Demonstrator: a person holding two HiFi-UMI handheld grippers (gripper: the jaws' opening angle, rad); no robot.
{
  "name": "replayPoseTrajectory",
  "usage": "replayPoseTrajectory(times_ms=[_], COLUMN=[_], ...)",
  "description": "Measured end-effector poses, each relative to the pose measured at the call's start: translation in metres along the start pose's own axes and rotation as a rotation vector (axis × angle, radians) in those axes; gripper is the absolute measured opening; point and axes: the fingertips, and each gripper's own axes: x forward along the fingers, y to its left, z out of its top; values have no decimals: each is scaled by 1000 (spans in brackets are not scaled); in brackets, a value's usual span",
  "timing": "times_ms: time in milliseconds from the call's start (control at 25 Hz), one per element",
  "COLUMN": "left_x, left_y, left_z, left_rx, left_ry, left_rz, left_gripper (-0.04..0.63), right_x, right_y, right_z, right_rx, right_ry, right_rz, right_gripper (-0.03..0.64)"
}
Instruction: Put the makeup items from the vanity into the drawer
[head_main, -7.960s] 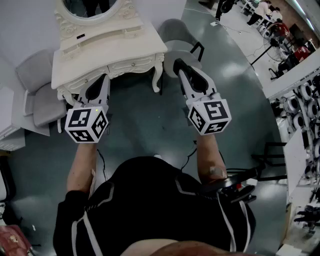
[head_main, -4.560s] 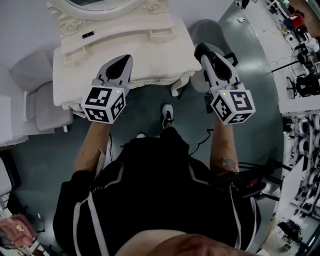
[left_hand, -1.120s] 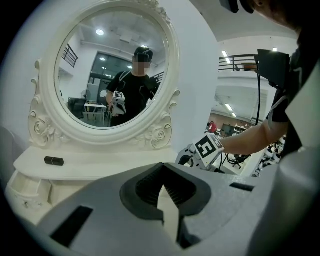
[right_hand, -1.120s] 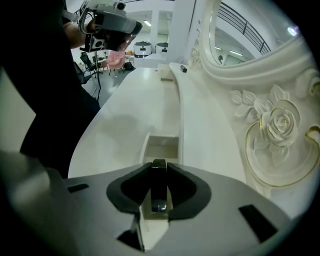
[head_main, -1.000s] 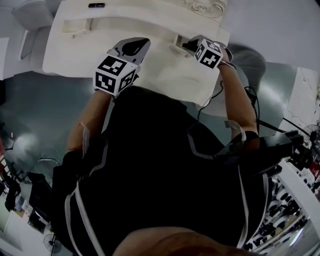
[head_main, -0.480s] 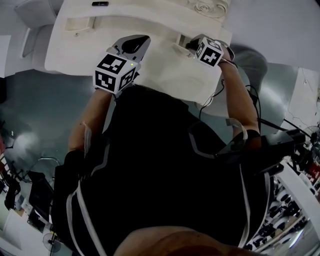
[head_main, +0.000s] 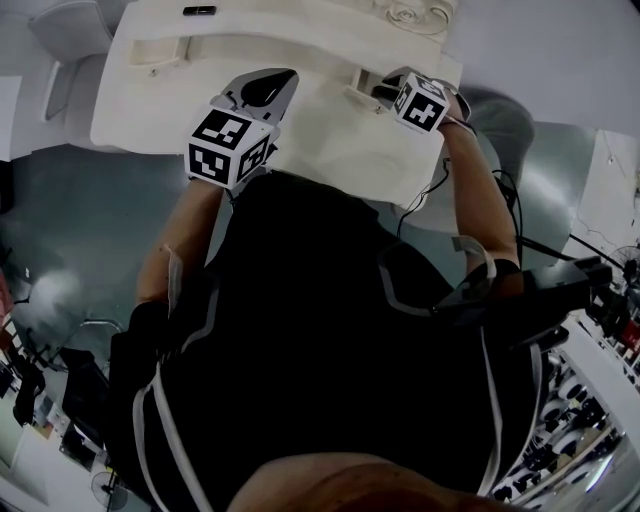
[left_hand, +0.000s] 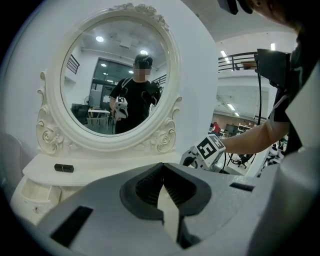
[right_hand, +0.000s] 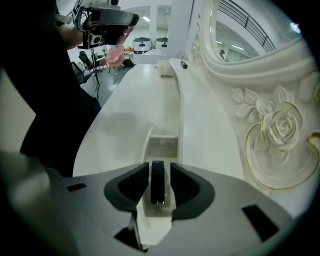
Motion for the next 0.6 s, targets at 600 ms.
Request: replayPoseTrajectory(times_ms=[600], left_x=[8], left_y=[-11], left_z=[58], left_rx=[105], left_ry=[-116], left_rz=[-71], left_gripper=[3], right_x=[-151], right_y=[-27], right_z=[36], right_rx=[353], right_ry=[-404], right_rz=[-308], right_gripper=[141])
